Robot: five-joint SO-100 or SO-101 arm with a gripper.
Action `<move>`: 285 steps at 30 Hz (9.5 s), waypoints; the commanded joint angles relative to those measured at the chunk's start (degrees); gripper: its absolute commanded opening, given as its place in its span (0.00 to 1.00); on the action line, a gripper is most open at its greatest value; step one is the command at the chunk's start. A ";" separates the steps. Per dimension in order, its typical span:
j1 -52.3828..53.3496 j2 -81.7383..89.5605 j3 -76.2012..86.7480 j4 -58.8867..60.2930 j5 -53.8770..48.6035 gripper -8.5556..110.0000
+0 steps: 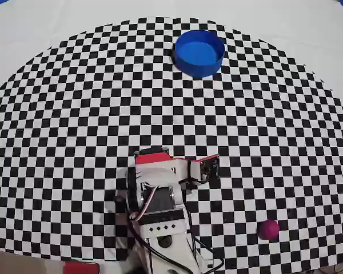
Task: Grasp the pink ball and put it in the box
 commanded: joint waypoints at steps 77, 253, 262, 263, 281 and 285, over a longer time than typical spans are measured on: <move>-0.09 0.88 -0.53 0.18 0.35 0.07; 64.07 -8.70 3.08 -55.55 -89.21 0.33; 70.14 -8.70 3.08 -55.55 -89.21 0.33; 70.84 -8.70 3.08 -55.55 -89.21 0.33; 80.68 -8.70 3.08 -55.63 -89.21 0.33; 82.09 -7.82 3.08 -55.37 -89.21 0.33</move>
